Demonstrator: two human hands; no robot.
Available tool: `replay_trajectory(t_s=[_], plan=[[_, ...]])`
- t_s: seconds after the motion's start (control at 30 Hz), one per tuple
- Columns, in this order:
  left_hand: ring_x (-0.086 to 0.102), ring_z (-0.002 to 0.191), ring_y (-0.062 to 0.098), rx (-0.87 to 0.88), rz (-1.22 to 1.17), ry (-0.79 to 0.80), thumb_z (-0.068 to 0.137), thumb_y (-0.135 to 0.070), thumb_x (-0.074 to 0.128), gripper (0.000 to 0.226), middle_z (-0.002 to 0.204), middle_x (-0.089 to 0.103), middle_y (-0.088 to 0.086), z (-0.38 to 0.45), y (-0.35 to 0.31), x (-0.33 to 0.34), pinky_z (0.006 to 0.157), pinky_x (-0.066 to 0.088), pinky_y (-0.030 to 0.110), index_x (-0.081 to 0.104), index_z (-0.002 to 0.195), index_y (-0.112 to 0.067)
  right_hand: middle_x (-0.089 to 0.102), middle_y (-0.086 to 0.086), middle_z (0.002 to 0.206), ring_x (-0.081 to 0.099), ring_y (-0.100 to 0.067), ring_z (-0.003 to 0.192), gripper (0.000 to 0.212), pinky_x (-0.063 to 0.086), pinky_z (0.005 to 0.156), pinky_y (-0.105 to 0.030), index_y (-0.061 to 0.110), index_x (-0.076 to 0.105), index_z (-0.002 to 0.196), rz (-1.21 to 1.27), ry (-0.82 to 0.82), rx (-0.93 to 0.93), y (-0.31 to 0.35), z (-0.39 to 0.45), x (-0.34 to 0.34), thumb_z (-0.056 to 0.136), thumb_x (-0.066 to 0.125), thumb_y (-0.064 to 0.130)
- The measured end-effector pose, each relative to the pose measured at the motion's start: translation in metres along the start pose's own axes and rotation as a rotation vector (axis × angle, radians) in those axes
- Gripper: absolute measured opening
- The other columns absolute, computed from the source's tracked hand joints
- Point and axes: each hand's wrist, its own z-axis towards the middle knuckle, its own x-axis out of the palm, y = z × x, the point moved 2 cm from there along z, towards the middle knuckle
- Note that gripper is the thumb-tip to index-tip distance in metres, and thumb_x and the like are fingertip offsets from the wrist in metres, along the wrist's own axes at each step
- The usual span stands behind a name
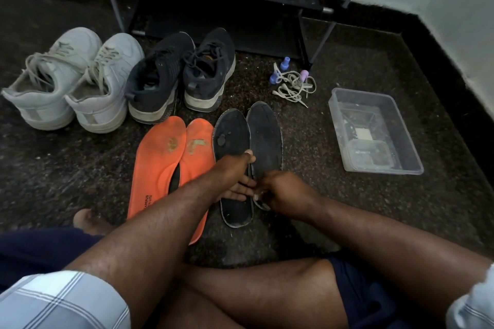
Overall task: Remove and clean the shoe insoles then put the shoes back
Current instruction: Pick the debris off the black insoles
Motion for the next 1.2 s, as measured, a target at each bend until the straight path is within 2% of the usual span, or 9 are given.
replay_trajectory(t_s=[0.07, 0.13, 0.23, 0.4, 0.67, 0.83, 0.93, 1.0, 1.2], plan=[[0.072, 0.095, 0.032, 0.008, 0.001, 0.002, 0.102, -0.055, 0.038, 0.045, 0.106, 0.071, 0.020, 0.000, 0.000, 0.000, 0.091, 0.057, 0.046, 0.047, 0.140, -0.032, 0.068, -0.001, 0.104, 0.063, -0.016, 0.096, 0.021, 0.044, 0.083, -0.019, 0.019, 0.075, 0.102, 0.010, 0.098, -0.028, -0.003, -0.011, -0.001, 0.083, 0.066, 0.014], [0.073, 0.093, 0.032, 0.010, -0.003, 0.000, 0.102, -0.057, 0.037, 0.046, 0.104, 0.071, 0.019, 0.000, 0.000, 0.000, 0.090, 0.057, 0.047, 0.049, 0.138, -0.031, 0.067, 0.000, 0.100, 0.062, -0.015, 0.096, 0.023, 0.036, 0.078, -0.013, 0.020, 0.076, 0.100, 0.011, 0.085, 0.021, -0.013, -0.012, -0.006, 0.081, 0.068, 0.011], [0.073, 0.093, 0.031, 0.008, -0.005, 0.000, 0.102, -0.057, 0.035, 0.045, 0.102, 0.072, 0.019, 0.001, 0.000, 0.000, 0.089, 0.057, 0.045, 0.050, 0.136, -0.032, 0.066, -0.002, 0.098, 0.064, -0.021, 0.093, 0.022, 0.044, 0.079, -0.022, 0.022, 0.074, 0.096, -0.010, -0.099, 0.135, -0.029, -0.005, -0.008, 0.077, 0.067, 0.012], [0.073, 0.094, 0.032, 0.001, -0.009, -0.001, 0.102, -0.058, 0.035, 0.046, 0.102, 0.071, 0.019, 0.002, 0.000, -0.002, 0.089, 0.057, 0.046, 0.051, 0.136, -0.032, 0.062, -0.004, 0.103, 0.062, -0.021, 0.095, 0.031, 0.051, 0.084, -0.032, 0.020, 0.072, 0.107, -0.050, -0.025, 0.109, -0.017, -0.010, 0.004, 0.078, 0.064, 0.009], [0.072, 0.078, 0.034, 0.006, 0.005, 0.000, 0.102, -0.055, 0.037, 0.057, 0.100, 0.070, 0.023, 0.001, -0.001, 0.001, 0.066, 0.060, 0.035, 0.041, 0.147, -0.021, 0.069, 0.004, 0.106, 0.063, -0.012, 0.099, 0.030, 0.043, 0.084, -0.017, 0.023, 0.073, 0.105, 0.016, -0.035, 0.122, -0.021, -0.005, 0.003, 0.079, 0.063, 0.013], [0.072, 0.089, 0.043, 0.005, -0.075, 0.037, 0.101, -0.055, 0.043, 0.059, 0.105, 0.067, 0.027, 0.001, 0.002, 0.001, 0.076, 0.062, 0.045, 0.035, 0.150, -0.023, 0.073, 0.009, 0.101, 0.066, -0.004, 0.092, 0.024, 0.042, 0.074, -0.009, 0.023, 0.076, 0.099, 0.108, 0.009, 0.143, -0.016, -0.004, -0.002, 0.080, 0.065, 0.014], [0.072, 0.088, 0.043, 0.007, -0.082, 0.046, 0.101, -0.056, 0.042, 0.057, 0.104, 0.067, 0.026, 0.001, 0.002, 0.000, 0.075, 0.062, 0.045, 0.037, 0.149, -0.025, 0.069, 0.012, 0.089, 0.064, -0.002, 0.079, 0.014, 0.040, 0.063, -0.005, 0.023, 0.075, 0.094, 0.207, -0.171, 0.237, -0.026, 0.006, -0.017, 0.083, 0.068, 0.018], [0.073, 0.089, 0.042, 0.010, -0.063, 0.053, 0.101, -0.056, 0.042, 0.055, 0.105, 0.067, 0.024, 0.001, 0.002, 0.001, 0.078, 0.062, 0.046, 0.037, 0.147, -0.028, 0.066, 0.008, 0.092, 0.063, -0.007, 0.082, 0.014, 0.041, 0.067, -0.013, 0.024, 0.074, 0.097, 0.161, -0.284, 0.222, -0.032, 0.016, -0.023, 0.085, 0.067, 0.020], [0.073, 0.092, 0.037, 0.007, 0.031, 0.081, 0.100, -0.058, 0.042, 0.059, 0.108, 0.067, 0.022, 0.004, 0.000, 0.004, 0.082, 0.061, 0.045, 0.039, 0.149, -0.025, 0.067, 0.000, 0.096, 0.062, -0.015, 0.090, 0.018, 0.043, 0.077, -0.019, 0.021, 0.074, 0.099, 0.091, -0.351, 0.160, -0.049, 0.039, -0.025, 0.084, 0.066, 0.014]])
